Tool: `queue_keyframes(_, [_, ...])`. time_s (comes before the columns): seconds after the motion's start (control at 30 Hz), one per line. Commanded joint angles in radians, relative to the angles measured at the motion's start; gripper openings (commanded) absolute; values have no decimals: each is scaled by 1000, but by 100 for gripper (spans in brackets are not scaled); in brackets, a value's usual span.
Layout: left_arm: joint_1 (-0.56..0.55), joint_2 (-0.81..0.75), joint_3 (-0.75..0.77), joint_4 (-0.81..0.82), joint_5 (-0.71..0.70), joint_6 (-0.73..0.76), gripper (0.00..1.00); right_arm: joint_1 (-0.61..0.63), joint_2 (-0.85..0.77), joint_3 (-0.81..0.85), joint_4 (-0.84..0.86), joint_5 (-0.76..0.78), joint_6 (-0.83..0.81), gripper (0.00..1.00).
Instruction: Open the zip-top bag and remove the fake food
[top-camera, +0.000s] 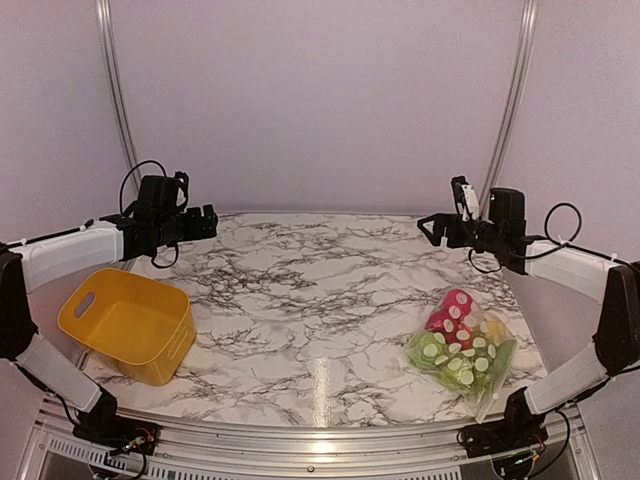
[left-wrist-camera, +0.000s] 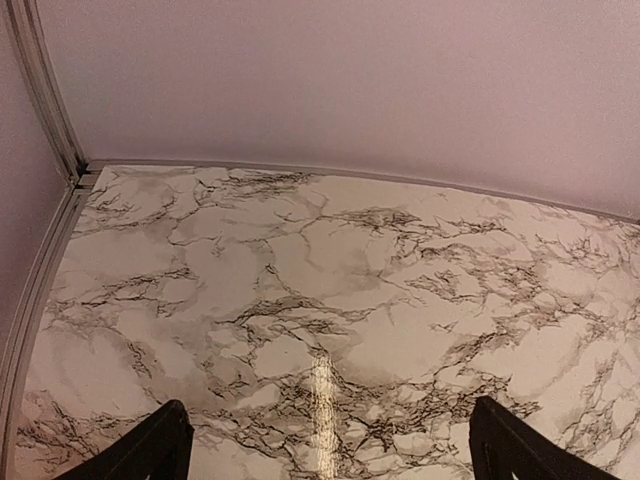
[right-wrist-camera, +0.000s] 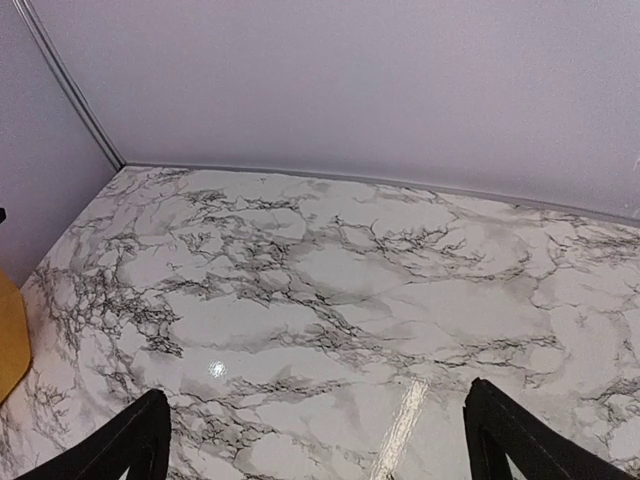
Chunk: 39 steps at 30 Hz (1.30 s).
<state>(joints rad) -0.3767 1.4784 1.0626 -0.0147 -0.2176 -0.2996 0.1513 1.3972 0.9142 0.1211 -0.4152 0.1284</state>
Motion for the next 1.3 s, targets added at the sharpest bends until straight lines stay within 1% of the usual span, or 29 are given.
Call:
queue_keyframes(0.0, [-31,18,17,-44,-57,46,99,21,-13,45,-167,97,-42,99])
queue_keyframes(0.2, [-58,21,24,-57,-56,60,99,28,-42,33,-369,249,-23,99])
queue_keyframes(0.33, [-74,16,24,-61,-59,64,99,28,-61,4,-460,323,11,99])
queue_keyframes(0.47, [-82,13,27,-64,-57,63,99,29,-67,-29,-496,363,35,98])
queue_keyframes(0.63, [-89,12,25,-62,-51,58,99,31,-64,-87,-499,407,69,97])
queue_keyframes(0.8, [-94,9,19,-52,-51,55,99,31,-46,-136,-497,408,99,93])
queue_keyframes(0.87, [-95,9,13,-41,-45,53,99,31,-40,-151,-486,403,106,86])
queue_keyframes(0.9, [-96,8,8,-34,-42,53,99,31,-35,-158,-478,398,106,81])
queue_keyframes(1.07, [-96,12,-7,-10,-29,38,99,39,3,-167,-435,339,106,41])
queue_keyframes(1.1, [-97,13,-13,-5,-28,36,99,45,13,-161,-428,332,106,30])
queue_keyframes(1.17, [-97,10,-23,3,-23,29,99,59,35,-142,-418,319,100,12])
queue_keyframes(1.2, [-97,9,-28,5,-23,25,99,68,45,-127,-410,313,100,0])
queue_keyframes(1.27, [-97,3,-43,5,-20,16,99,80,65,-102,-388,292,105,0])
